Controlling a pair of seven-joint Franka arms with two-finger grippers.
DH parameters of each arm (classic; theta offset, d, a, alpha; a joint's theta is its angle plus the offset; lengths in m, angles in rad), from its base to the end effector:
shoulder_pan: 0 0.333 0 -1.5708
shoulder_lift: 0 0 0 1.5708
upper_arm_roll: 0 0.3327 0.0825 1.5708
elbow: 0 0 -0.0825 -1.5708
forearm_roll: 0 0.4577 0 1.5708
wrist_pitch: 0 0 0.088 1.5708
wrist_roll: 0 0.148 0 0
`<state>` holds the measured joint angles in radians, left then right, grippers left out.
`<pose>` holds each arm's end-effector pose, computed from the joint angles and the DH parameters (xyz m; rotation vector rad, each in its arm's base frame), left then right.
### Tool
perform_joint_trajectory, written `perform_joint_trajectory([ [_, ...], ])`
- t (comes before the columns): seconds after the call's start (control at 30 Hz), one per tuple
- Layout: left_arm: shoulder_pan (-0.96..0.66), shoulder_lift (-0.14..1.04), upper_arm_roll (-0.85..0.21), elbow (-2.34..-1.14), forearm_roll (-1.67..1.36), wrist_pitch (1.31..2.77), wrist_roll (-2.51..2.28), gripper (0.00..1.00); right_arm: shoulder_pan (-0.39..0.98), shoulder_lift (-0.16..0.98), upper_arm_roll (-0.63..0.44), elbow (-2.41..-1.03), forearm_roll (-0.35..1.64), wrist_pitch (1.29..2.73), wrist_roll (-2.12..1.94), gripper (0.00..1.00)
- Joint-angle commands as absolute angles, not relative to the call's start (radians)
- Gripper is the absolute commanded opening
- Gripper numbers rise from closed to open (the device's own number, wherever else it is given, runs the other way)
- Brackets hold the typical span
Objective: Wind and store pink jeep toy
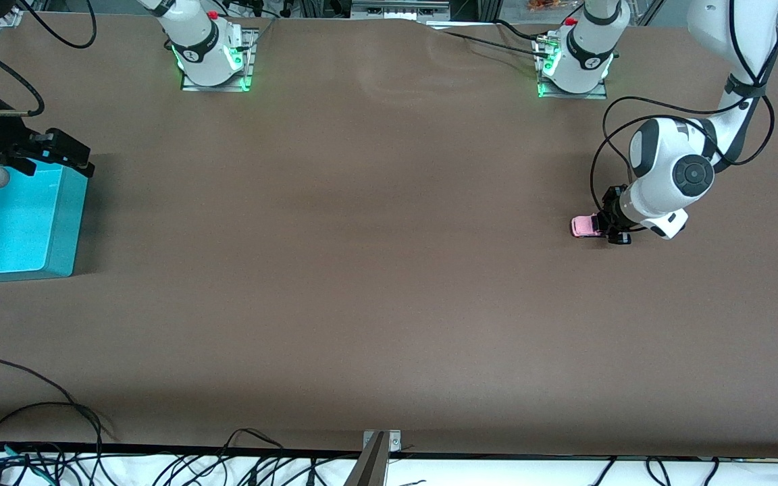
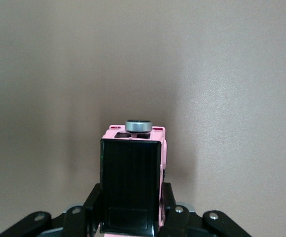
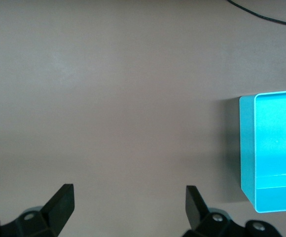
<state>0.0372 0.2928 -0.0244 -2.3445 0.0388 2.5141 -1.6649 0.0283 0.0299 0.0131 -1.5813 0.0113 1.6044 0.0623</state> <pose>0.5375 0.0065 0.1092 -2.0677 -2.2282 0.1115 0.6394 0.0280 0.5784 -3.1301 0.0334 0.0116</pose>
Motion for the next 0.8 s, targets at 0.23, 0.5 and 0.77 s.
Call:
perform_joint_trajectory([
  [0.23,0.061,0.353,-0.012,-2.339,0.126,2.575,-1.671,0.23,0.029,0.029,0.015,-1.568,0.012,1.603,0.060,1.00],
  [0.5,0.097,0.351,0.002,-2.339,0.141,2.594,-1.667,0.23,0.029,0.029,0.017,-1.568,0.014,1.603,0.058,1.00],
  [0.77,0.130,0.368,0.002,-2.333,0.161,2.603,-1.666,0.23,0.029,0.029,0.015,-1.568,0.014,1.603,0.058,1.00],
])
